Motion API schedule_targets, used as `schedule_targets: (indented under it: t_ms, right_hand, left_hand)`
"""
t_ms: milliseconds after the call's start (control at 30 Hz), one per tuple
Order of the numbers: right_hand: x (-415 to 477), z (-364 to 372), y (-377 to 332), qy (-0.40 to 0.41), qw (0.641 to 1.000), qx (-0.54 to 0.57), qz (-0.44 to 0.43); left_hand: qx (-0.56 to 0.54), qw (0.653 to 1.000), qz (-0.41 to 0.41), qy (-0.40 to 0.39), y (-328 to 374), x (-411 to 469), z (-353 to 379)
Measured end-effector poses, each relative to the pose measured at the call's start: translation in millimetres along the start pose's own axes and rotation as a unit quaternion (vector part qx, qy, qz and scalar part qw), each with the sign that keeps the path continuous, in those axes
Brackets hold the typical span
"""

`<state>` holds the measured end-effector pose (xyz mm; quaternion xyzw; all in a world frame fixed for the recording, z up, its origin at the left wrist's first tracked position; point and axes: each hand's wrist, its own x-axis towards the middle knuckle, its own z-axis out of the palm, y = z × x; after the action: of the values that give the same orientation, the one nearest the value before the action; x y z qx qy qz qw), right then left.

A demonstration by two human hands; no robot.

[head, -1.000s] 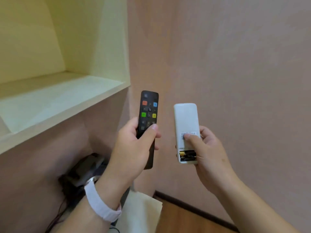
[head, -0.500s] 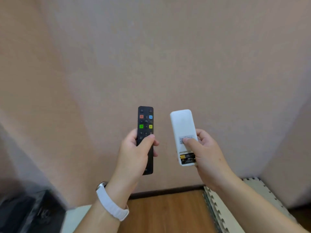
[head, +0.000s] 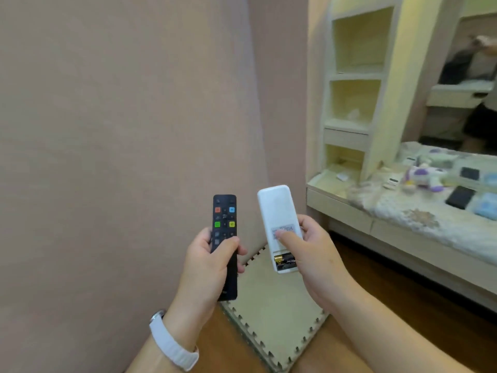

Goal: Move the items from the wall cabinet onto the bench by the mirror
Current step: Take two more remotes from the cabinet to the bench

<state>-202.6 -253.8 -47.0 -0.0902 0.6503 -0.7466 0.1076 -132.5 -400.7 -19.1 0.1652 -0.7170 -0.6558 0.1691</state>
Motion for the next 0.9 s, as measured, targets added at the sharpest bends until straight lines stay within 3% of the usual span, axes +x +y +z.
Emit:
schedule_targets:
  t_ms: [367, 733, 900]
  right_hand:
    - [-9, -182, 5, 0.218, 0.975, 0.037, 0.025]
    - [44, -297, 14, 0.388, 0.919, 0.015, 0.066]
    - [98, -331, 8, 0.412, 0.907, 0.002, 0.089]
  left_hand:
    - [0.026, 0.975, -0.003, -0.219, -16, 26, 195]
    - [-0.021, 0.933, -0.075, -0.351, -57, 107, 347]
    - [-0.042, 0.919, -0.108, -0.376, -65, 163, 403]
